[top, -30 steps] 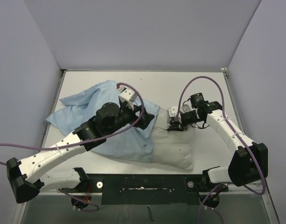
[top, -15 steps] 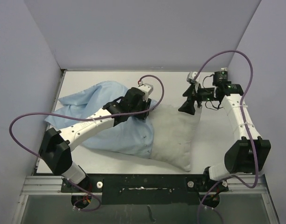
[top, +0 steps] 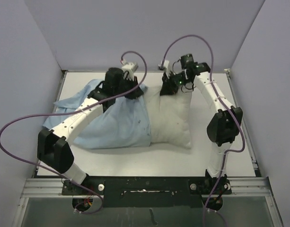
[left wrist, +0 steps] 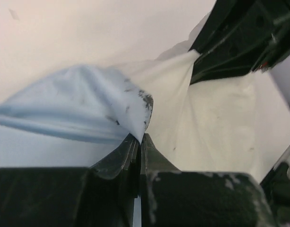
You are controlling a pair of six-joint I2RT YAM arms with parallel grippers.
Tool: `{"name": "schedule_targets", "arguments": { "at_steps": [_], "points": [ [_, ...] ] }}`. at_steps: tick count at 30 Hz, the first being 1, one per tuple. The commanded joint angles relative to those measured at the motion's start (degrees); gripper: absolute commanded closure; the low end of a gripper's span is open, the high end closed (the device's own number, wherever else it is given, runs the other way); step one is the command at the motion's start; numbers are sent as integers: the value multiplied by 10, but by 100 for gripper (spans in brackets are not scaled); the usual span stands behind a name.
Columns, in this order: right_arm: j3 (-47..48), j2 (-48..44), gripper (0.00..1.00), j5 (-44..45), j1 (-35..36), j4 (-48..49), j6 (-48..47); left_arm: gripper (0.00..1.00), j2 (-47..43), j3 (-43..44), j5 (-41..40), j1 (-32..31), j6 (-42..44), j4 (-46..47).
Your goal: Put the pillow into the pillowcase
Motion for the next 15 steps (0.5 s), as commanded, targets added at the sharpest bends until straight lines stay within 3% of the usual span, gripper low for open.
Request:
{"name": "schedule_targets", "arguments": {
  "at_steps": [1,3,6,10,15],
  "points": [
    [244,-72,100,55,11,111,59,100,-9,192,83,32,5,133],
    [249,-114,100,102,19,162,45,100,-36,205,87,27,19,182],
    [138,-203,100,164,39,209,-52,100,-116,110,69,9,45,289],
    [-175,-315,100,205,63,276,-191,100,-196,-122,28,-34,61,360],
    [-511,-384,100,234,101,358,-320,100,-181,-364,-21,-100,3,456]
  ]
}}
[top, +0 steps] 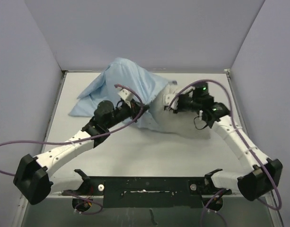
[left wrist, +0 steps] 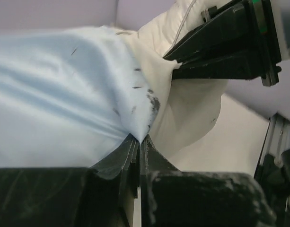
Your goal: Put the pillow into the pillowcase
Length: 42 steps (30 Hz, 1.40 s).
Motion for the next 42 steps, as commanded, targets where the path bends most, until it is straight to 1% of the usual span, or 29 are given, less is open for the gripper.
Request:
{"name": "schedule_targets", "arguments": {
  "at_steps": [1,4,7,10,12,13,14,16,17,18,19,21,22,23,24,26,27,29,30,31,32,34,36,37,38,39,40,41,42],
  "points": [
    [-252,22,100,44,38,50,-143,100,50,-169,-49,-47,-49,124],
    [-326,6,100,36,74,40,-142,100,54,-230,-62,-70,-76,139],
    [-364,-16,100,46,119,30,-142,100,16,-273,-88,-81,-87,132],
    [-392,-24,99,155,167,77,-143,100,-48,-298,-124,-81,-89,97],
    [-395,-17,88,224,177,118,-137,100,-93,-304,-151,-81,-90,59],
    [-385,-14,84,241,178,121,-132,100,-104,-305,-165,-80,-89,39],
    [-368,-14,77,241,177,106,-125,100,-114,-304,-175,-79,-87,23],
    [-325,-24,57,224,179,58,-121,100,-118,-302,-187,-76,-86,-1],
    [-302,-34,40,203,183,24,-122,100,-115,-297,-188,-75,-85,-8],
    [-259,-47,27,171,186,-37,-122,100,-111,-294,-188,-73,-85,-17],
    [-210,-49,19,126,186,-101,-123,100,-106,-291,-187,-73,-85,-22],
    [-116,-44,15,46,185,-218,-131,100,-97,-289,-186,-71,-85,-23],
    [-89,-47,15,18,185,-248,-138,100,-94,-290,-186,-71,-86,-21],
    [-78,-51,15,23,186,-257,-145,100,-92,-290,-187,-69,-87,-20],
    [-80,-54,15,55,188,-250,-151,100,-91,-290,-187,-68,-88,-20],
    [-121,-57,15,184,198,-183,-154,100,-92,-291,-186,-66,-90,-19],
    [-151,-59,15,259,199,-126,-165,100,-93,-293,-186,-64,-91,-19],
    [-229,-64,14,395,200,35,-193,100,-95,-294,-185,-62,-91,-23],
    [-257,-67,13,436,199,118,-208,100,-95,-295,-184,-61,-92,-26],
    [-278,-74,13,465,196,181,-213,100,-97,-295,-184,-60,-92,-28],
    [-283,-78,13,474,193,214,-204,100,-98,-295,-183,-59,-92,-30],
    [-270,-82,15,476,189,227,-166,100,-99,-296,-183,-56,-92,-34],
    [-282,-86,15,492,189,264,-161,100,-99,-296,-182,-53,-93,-36],
    [-284,-86,14,493,190,276,-154,100,-98,-296,-182,-52,-94,-36],
    [-267,-89,12,470,189,249,-115,100,-98,-296,-181,-52,-95,-37],
    [-227,-91,12,417,184,176,-57,100,-97,-296,-180,-51,-96,-37],
    [-188,-91,12,332,168,64,0,100,-95,-296,-179,-51,-98,-36],
    [-149,-89,11,221,156,-13,27,100,-93,-295,-177,-50,-99,-37],
    [-122,-87,11,86,148,-74,29,100,-92,-294,-174,-50,-99,-36]
  ]
}}
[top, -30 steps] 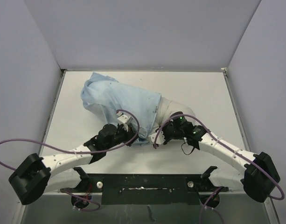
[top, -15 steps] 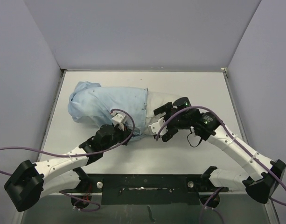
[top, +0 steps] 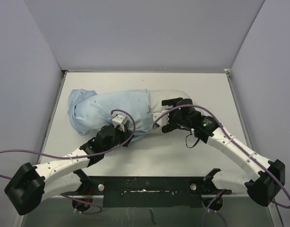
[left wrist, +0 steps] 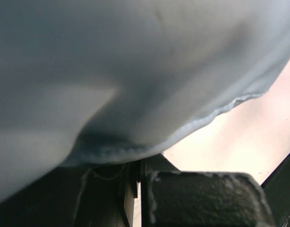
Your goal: Put the pillow into the pillowcase
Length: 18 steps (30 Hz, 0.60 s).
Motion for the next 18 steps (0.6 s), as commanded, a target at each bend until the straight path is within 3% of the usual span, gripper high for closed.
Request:
{"name": "schedule_targets", "arguments": {
  "at_steps": [1,4,9,12,15,18],
  "points": [
    [137,-16,11,-366,-35,-221,113,100,-1,17,7,4,-9,13],
    [154,5,4,-462,-61,-270,94,100,-7,23,18,4,-6,11],
    [154,73,5,-477,-155,-252,89,100,-34,24,37,4,-4,1],
    [124,119,11,-431,-165,-186,134,100,-54,28,63,4,-5,-6],
    [112,158,55,-414,-161,-125,198,97,-81,51,108,0,-11,-37],
    [102,157,88,-453,-147,-108,235,78,-124,100,118,-14,-31,-132]
  ]
}}
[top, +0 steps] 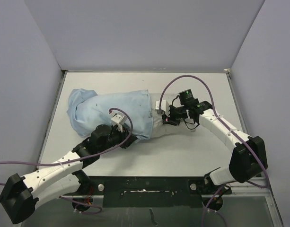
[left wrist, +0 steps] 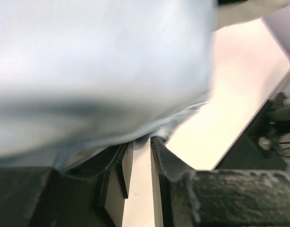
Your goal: Put the pillow into the pillowcase
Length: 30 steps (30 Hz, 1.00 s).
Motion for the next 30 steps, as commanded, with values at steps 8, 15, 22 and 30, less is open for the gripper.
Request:
{"name": "schedule_targets", "arguments": {
  "at_steps": [8,15,22,30],
  "points": [
    [-56,0,100,-148,16,100,156,61,-122,199,22,-43,-108,-262],
    [-47,39,100,-182,23,108,190,48,13,343,-226,-103,-108,-387],
    [-52,33,100,-194,17,112,197,45,240,496,-463,-137,-114,-473],
    [-54,34,100,-210,10,111,199,74,352,562,-521,-136,-155,-552]
  ]
}}
